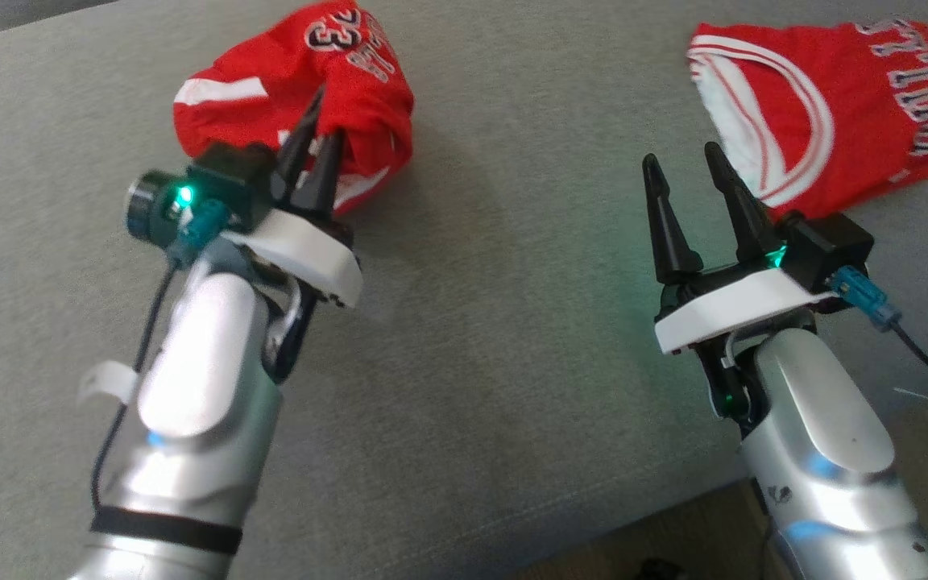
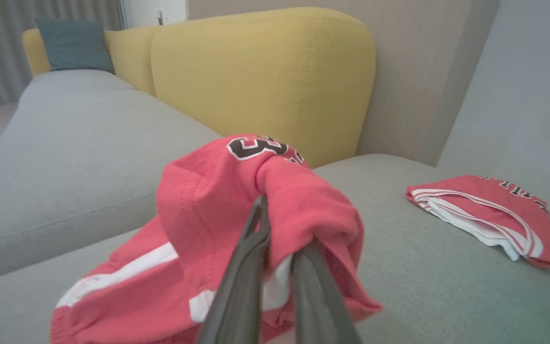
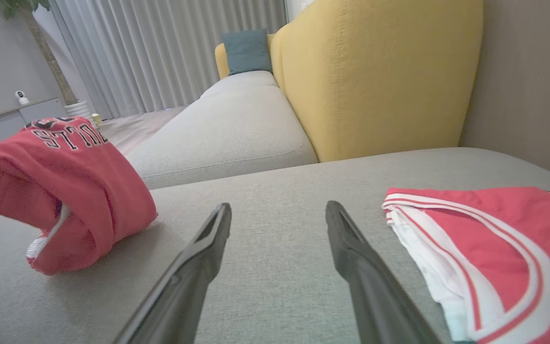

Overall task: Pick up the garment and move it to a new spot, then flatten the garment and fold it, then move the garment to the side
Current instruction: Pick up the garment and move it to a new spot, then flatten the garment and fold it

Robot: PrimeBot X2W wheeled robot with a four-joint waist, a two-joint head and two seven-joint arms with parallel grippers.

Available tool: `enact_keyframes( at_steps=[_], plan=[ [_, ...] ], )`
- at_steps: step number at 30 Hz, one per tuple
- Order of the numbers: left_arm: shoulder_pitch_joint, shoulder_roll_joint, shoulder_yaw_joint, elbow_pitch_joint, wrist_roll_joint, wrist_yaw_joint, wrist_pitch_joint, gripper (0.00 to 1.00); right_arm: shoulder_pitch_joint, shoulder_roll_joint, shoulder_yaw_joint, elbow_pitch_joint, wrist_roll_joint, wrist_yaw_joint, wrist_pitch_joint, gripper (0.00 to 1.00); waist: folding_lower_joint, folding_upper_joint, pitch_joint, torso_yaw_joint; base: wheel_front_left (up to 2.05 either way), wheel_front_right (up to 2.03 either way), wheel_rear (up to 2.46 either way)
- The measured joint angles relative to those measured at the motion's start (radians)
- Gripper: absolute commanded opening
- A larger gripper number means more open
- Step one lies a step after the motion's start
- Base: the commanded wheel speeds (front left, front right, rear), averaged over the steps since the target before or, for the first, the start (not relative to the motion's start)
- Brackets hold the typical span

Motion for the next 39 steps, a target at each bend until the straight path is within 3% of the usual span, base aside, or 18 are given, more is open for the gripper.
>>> enact_keyframes(
  at_steps=[4,5,6,14,21,30,39],
  plan=[
    [0.031,0.0,-0.058,0.012,-0.04,0.038,0.0,0.03,0.01,0.0,-0.016,-0.005,0.0,0.0,0.0,1.0,0.0,0.0,0.004,-0.036,0.0,0.0,0.0],
    [0.039,0.0,-0.068,0.016,-0.042,0.044,0.0,0.44,0.019,0.0,-0.023,-0.005,0.0,0.0,0.0,1.0,0.0,0.0,0.004,-0.036,0.0,0.0,0.0],
    [0.049,0.0,-0.075,0.018,-0.046,0.055,0.0,1.0,0.027,0.0,-0.029,-0.004,-0.001,0.0,0.0,1.0,0.0,0.0,0.003,-0.033,0.0,0.0,0.0],
    [0.134,0.001,-0.038,0.011,-0.057,0.112,0.0,1.0,0.04,0.002,-0.044,-0.005,-0.005,0.0,0.0,1.0,0.0,0.0,-0.012,0.029,0.0,0.0,0.0],
    [0.258,0.002,0.094,-0.074,-0.084,0.16,0.0,1.0,0.043,0.003,-0.044,0.0,-0.012,0.0,0.0,1.0,0.0,0.0,-0.048,0.107,0.0,0.0,0.0],
    [0.432,0.003,0.177,-0.182,-0.081,0.193,0.0,1.0,0.081,0.003,-0.045,0.03,-0.028,0.0,0.0,1.0,-0.0001,0.0,-0.116,0.193,0.0,0.0,0.0],
    [0.568,0.004,0.262,-0.245,-0.081,0.223,0.0,1.0,0.123,0.003,-0.04,0.047,-0.027,0.0,0.0,1.0,-0.0001,0.0,-0.173,0.229,0.0,0.0,0.0]
  ],
)
